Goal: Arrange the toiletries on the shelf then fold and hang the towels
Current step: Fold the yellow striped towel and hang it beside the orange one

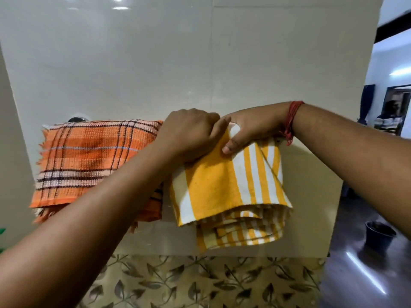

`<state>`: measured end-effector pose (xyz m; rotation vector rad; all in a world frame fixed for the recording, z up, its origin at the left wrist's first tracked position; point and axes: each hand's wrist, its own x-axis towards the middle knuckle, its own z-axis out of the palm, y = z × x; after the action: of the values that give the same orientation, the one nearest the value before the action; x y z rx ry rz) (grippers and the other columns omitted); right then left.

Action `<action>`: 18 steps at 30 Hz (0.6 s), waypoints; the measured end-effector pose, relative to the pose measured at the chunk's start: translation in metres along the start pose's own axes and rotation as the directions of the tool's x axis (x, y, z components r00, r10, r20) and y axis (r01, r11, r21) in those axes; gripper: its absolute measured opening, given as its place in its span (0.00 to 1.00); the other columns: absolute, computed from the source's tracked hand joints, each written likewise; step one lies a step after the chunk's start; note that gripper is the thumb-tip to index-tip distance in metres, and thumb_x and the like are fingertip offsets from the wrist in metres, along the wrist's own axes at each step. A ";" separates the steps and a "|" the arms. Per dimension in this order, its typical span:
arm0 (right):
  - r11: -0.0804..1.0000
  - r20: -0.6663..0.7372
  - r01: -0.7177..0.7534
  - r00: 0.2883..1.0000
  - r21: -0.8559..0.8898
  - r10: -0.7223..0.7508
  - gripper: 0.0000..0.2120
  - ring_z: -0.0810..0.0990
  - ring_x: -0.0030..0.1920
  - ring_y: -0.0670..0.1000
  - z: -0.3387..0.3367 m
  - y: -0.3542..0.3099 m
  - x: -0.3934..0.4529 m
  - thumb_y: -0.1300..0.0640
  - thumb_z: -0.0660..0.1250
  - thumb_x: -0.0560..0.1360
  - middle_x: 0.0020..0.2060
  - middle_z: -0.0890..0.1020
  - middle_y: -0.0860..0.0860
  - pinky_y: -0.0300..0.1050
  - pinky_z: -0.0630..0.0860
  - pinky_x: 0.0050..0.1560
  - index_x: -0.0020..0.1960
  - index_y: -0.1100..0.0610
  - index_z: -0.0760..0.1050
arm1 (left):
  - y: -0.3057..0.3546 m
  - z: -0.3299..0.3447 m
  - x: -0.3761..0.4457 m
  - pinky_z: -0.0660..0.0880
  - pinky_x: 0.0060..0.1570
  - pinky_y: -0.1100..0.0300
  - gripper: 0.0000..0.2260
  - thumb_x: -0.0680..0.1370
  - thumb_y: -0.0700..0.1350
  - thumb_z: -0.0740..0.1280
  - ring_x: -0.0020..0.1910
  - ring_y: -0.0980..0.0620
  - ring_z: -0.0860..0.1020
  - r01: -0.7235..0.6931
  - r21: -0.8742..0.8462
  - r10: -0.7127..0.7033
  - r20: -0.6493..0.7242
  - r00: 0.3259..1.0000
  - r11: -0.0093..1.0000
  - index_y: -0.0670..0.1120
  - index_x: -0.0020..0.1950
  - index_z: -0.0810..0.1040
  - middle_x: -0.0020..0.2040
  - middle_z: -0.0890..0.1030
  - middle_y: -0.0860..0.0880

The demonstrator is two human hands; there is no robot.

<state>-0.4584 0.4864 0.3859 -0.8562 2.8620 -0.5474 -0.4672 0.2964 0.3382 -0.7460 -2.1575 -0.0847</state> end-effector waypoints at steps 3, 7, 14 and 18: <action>0.999 0.038 0.023 0.999 0.037 -0.024 0.22 0.82 0.58 0.54 0.001 0.004 0.001 0.46 0.74 0.71 0.57 0.83 0.51 0.51 0.79 0.61 0.62 0.50 0.75 | -0.003 0.005 -0.019 0.70 0.38 0.54 0.26 0.82 0.65 0.46 0.43 0.48 0.77 -0.052 0.037 0.055 -0.092 0.994 0.998 0.48 0.53 0.75 0.46 0.79 0.48; 0.999 0.015 0.018 1.000 -0.050 -0.018 0.31 0.80 0.61 0.52 -0.006 -0.011 0.005 0.33 0.70 0.70 0.59 0.82 0.47 0.52 0.76 0.65 0.66 0.49 0.73 | -0.008 -0.002 -0.009 0.72 0.46 0.51 0.24 0.84 0.62 0.45 0.51 0.42 0.79 0.020 -0.064 -0.018 0.036 0.999 0.998 0.50 0.59 0.76 0.53 0.82 0.44; 0.999 -0.079 0.015 0.997 0.031 -0.012 0.39 0.81 0.60 0.50 0.007 -0.004 0.005 0.41 0.80 0.61 0.63 0.79 0.45 0.51 0.78 0.62 0.69 0.45 0.70 | -0.014 -0.013 0.002 0.73 0.57 0.50 0.25 0.84 0.61 0.45 0.58 0.43 0.77 0.120 -0.201 -0.062 0.272 0.960 0.972 0.52 0.68 0.74 0.64 0.80 0.42; 0.992 -0.078 -0.022 0.997 -0.128 0.012 0.25 0.85 0.50 0.49 0.002 0.010 -0.019 0.45 0.78 0.68 0.52 0.85 0.48 0.52 0.82 0.55 0.60 0.52 0.76 | -0.013 -0.015 -0.002 0.73 0.47 0.53 0.25 0.78 0.67 0.40 0.47 0.47 0.78 0.083 -0.086 -0.057 0.272 0.961 0.993 0.54 0.52 0.71 0.45 0.79 0.47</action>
<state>-0.4470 0.5045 0.3807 -0.8459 3.0000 -0.4063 -0.4634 0.2802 0.3491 -0.7720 -2.4543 -0.1321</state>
